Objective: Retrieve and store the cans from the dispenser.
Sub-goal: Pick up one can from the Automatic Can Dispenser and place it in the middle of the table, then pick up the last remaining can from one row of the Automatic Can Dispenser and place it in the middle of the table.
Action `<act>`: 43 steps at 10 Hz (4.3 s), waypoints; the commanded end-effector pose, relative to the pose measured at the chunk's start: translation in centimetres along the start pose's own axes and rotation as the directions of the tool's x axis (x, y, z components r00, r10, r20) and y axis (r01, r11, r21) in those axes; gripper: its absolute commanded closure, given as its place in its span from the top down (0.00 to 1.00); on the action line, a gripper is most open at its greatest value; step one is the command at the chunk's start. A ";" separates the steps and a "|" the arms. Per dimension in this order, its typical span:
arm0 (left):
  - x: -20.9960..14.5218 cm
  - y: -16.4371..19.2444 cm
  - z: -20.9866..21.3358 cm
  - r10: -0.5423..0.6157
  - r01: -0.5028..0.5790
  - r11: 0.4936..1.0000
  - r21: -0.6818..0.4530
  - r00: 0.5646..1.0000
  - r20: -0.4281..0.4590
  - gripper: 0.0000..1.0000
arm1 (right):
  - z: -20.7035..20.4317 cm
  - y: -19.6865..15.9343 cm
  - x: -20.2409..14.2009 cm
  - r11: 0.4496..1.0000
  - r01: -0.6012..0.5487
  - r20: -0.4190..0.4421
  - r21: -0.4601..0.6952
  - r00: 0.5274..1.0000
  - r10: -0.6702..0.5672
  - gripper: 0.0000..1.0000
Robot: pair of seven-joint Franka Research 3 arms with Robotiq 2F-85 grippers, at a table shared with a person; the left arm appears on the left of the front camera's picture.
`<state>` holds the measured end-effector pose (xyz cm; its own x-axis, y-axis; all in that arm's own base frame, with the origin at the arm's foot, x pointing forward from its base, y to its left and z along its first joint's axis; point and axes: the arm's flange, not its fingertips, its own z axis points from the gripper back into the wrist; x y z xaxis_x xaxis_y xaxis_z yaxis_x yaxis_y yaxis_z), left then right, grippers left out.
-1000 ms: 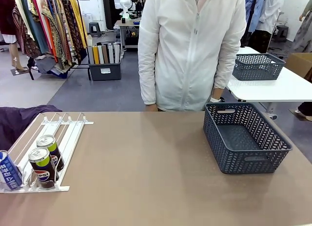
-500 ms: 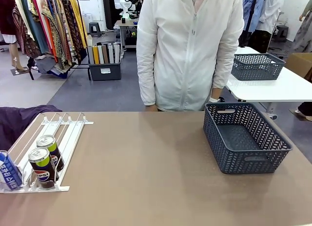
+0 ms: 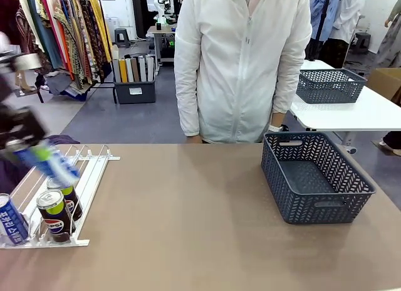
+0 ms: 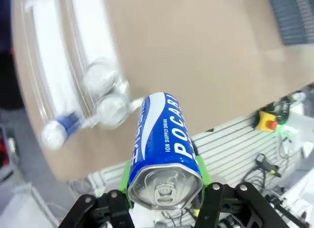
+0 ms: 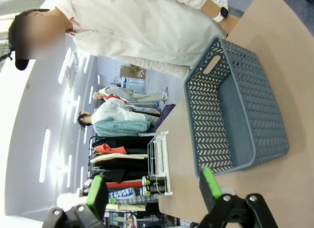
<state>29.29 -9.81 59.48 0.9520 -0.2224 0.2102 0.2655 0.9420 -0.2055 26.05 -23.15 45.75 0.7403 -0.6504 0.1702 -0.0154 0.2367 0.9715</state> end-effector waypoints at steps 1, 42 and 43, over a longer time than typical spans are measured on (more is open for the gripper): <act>6.7 -5.0 -2.8 -0.103 0.103 0.995 -0.004 0.992 -0.070 0.00 | -0.1 0.3 0.2 1.000 -0.004 0.014 0.025 1.000 0.004 1.00; -11.3 27.9 -1.5 0.437 -0.177 0.501 -0.847 0.897 0.071 1.00 | -0.1 0.3 0.2 1.000 -0.004 0.014 0.025 1.000 0.004 1.00; -11.3 27.9 -1.5 0.437 -0.177 0.501 -0.847 0.897 0.071 1.00 | -0.1 0.3 0.2 1.000 -0.004 0.014 0.025 1.000 0.004 1.00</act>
<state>26.32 18.61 49.84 0.9572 0.2359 0.1679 0.0914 0.3040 -0.9483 25.99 -23.21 45.76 0.7390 -0.6519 0.1697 -0.0141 0.2369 0.9714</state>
